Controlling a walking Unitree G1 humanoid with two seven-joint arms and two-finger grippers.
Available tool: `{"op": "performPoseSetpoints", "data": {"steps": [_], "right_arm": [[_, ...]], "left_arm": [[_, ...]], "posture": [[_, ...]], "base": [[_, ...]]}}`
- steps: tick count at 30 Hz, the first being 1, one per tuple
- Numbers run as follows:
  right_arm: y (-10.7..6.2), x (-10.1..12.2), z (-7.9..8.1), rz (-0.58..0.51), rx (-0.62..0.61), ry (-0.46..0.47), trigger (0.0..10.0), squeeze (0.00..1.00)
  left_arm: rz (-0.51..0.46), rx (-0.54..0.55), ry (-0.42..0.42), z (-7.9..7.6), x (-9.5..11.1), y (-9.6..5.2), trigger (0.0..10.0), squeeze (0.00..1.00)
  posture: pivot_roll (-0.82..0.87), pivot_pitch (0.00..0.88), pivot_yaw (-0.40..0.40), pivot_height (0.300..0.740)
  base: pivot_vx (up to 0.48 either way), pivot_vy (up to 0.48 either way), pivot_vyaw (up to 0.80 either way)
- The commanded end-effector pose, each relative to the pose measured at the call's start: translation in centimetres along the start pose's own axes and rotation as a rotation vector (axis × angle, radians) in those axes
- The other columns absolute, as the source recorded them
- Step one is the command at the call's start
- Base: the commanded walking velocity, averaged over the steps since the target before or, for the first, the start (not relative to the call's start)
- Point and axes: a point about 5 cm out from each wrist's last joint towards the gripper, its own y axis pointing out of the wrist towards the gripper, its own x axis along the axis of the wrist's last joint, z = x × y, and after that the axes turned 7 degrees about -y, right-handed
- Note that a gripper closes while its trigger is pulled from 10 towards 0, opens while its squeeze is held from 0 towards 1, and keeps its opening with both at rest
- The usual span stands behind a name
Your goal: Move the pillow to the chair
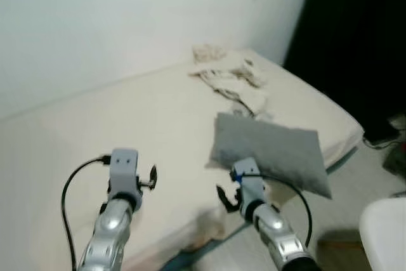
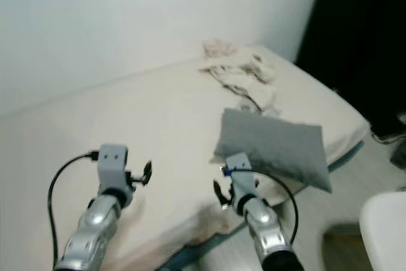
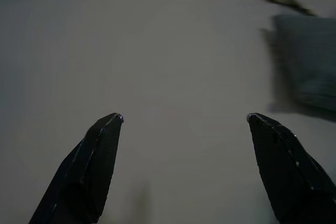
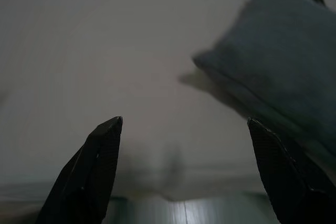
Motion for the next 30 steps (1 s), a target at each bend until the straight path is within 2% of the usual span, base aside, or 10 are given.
{"op": "performPoseSetpoints", "data": {"steps": [1, 18, 23, 26, 28, 30], "right_arm": [[-0.2, -0.6, 0.6, 0.017, 0.015, 0.001, 10.0, 0.00], [-0.3, -0.8, 0.6, 0.018, 0.011, 0.002, 10.0, 0.00], [-0.3, -0.8, 0.6, 0.019, 0.010, 0.003, 10.0, 0.00], [-0.2, -0.7, 0.4, 0.015, -0.006, 0.005, 10.0, 0.00], [-0.2, -0.7, -0.4, 0.019, -0.054, 0.050, 10.0, 0.00], [-0.2, -0.7, -0.7, 0.026, -0.072, 0.051, 10.0, 0.00]], "left_arm": [[0.016, 0.005, 0.006, 0.2, -0.4, -0.2, 10.0, 0.00], [0.025, -0.014, 0.007, 0.0, -0.5, -0.1, 10.0, 0.00], [0.078, 0.024, 0.048, 0.6, -1.3, -0.1, 10.0, 0.00], [0.100, 0.048, 0.064, 1.2, -1.7, -0.1, 10.0, 0.00], [0.111, 0.043, 0.063, 1.3, -1.7, -0.1, 10.0, 0.00], [0.110, 0.043, 0.062, 1.4, -1.7, -0.1, 10.0, 0.00]], "posture": [[0.05, 0.076, -0.022, 0.740], [0.04, 0.069, -0.016, 0.740], [0.04, 0.072, -0.017, 0.740], [0.04, 0.073, -0.018, 0.740], [0.04, 0.074, -0.019, 0.740], [0.04, 0.073, -0.020, 0.740]], "base": [[0.000, 0.000, 0.80], [0.000, 0.000, 0.80], [0.000, 0.000, 0.80], [0.000, 0.000, 0.73], [0.000, 0.000, 0.00], [0.000, 0.000, 0.00]]}}
